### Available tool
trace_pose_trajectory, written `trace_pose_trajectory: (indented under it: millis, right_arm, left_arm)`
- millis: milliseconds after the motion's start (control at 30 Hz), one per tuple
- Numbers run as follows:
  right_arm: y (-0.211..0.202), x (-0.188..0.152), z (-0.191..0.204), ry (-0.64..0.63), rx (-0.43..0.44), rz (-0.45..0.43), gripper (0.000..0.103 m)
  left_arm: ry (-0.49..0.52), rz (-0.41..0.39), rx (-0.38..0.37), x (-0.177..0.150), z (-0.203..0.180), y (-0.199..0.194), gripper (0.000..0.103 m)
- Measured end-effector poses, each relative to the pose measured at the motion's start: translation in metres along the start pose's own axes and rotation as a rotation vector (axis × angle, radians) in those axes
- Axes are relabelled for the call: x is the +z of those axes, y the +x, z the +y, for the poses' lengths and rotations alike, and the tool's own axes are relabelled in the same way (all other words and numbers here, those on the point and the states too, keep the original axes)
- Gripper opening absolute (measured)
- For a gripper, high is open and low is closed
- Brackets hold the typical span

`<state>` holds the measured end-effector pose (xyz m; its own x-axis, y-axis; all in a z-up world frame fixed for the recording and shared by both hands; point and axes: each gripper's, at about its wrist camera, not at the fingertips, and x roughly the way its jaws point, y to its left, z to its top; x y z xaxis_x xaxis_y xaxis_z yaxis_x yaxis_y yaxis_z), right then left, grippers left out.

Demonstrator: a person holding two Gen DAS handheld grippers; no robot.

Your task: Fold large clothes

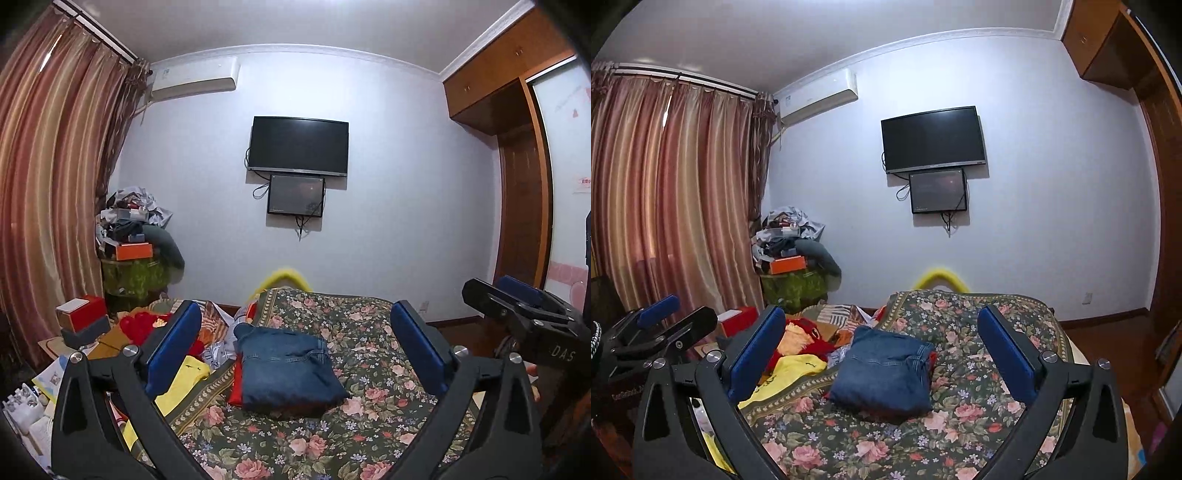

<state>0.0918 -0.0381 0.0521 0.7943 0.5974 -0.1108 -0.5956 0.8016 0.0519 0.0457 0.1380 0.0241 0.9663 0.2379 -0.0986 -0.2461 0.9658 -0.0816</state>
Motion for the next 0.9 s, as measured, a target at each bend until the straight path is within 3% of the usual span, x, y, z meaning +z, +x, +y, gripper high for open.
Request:
trace_pose_trajectory:
  millis: [900]
  right_arm:
    - [0.001, -0.0009, -0.0015, 0.012, 0.009, 0.042, 0.103]
  left_arm:
    - [-0.02, 0.051, -0.003, -0.0043, 0.0083, 0.0084, 0.103]
